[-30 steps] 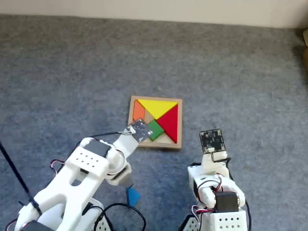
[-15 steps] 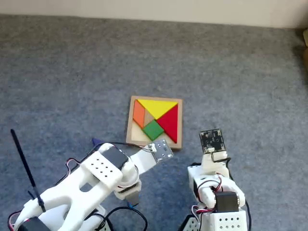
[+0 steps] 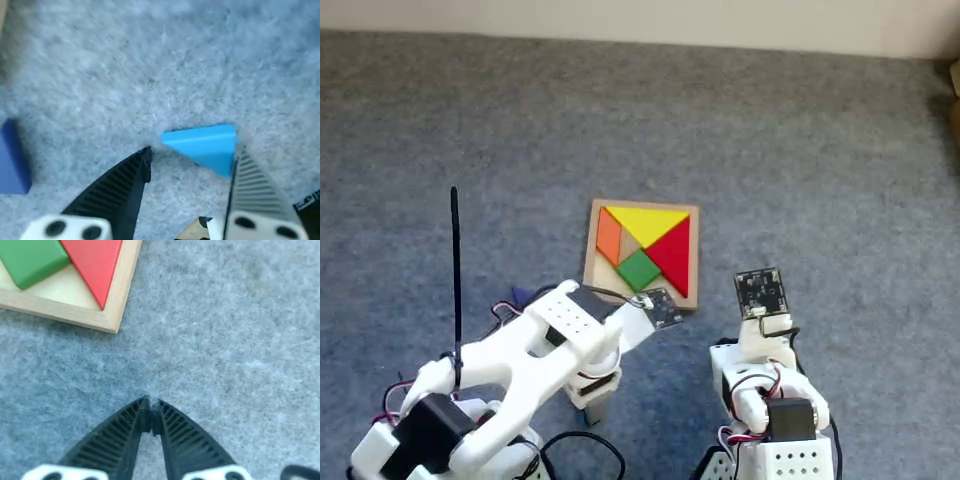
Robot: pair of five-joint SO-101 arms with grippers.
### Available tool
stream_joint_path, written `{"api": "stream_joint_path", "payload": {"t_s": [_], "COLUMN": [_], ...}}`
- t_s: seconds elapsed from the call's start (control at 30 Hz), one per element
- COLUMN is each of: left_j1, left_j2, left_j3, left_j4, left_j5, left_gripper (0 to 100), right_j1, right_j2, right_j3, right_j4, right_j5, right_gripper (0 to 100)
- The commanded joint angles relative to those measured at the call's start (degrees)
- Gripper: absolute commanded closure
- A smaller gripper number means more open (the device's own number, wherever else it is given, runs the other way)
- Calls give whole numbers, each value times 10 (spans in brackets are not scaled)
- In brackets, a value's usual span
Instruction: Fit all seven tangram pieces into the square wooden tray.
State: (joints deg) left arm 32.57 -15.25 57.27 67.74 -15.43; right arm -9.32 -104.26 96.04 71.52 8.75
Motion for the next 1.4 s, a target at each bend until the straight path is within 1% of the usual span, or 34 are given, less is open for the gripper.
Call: {"api": "stream_joint_path", "payload": {"t_s": [0.0,0.13,0.23,0.33,0.4,0.57,0.67,0.7,0.73,0.83,0.97,1.03,1.13,1.2,1.27,1.37], "left_j1": [-34,-116,-182,-225,-233,-231,-229,-224,-218,-212,-223,-229,-230,-227,-226,-226], "left_j2": [3,4,4,-4,-19,-75,-101,-107,-109,-109,-108,-108,-108,-108,-108,-108], "left_j3": [-31,-46,-54,-69,-73,-68,-68,-68,-72,-92,-124,-126,-107,-84,-63,-34], "left_j4": [-11,-12,-47,-58,-57,-56,-56,-55,-47,-9,48,60,53,28,-11,-66], "left_j5": [7,5,6,7,8,10,29,23,6,-80,-215,-293,-405,-458,-482,-485], "left_gripper": [761,761,761,761,761,761,758,758,758,758,758,761,761,762,762,762], "right_j1": [7,7,7,7,7,7,7,7,7,7,7,7,7,7,7,7], "right_j2": [-19,-19,-19,-19,-19,-19,-19,-19,-19,-19,-19,-19,-19,-19,-19,-19], "right_j3": [82,82,82,82,82,82,82,82,82,82,82,82,82,82,82,82], "right_j4": [6,6,6,6,6,6,6,6,6,6,6,6,6,6,6,6], "right_j5": [-3,-3,-3,-3,-3,-3,-3,-3,-3,-3,-3,-3,-3,-3,-3,-3], "right_gripper": [981,981,981,981,981,981,981,981,981,981,981,981,981,981,981,981]}}
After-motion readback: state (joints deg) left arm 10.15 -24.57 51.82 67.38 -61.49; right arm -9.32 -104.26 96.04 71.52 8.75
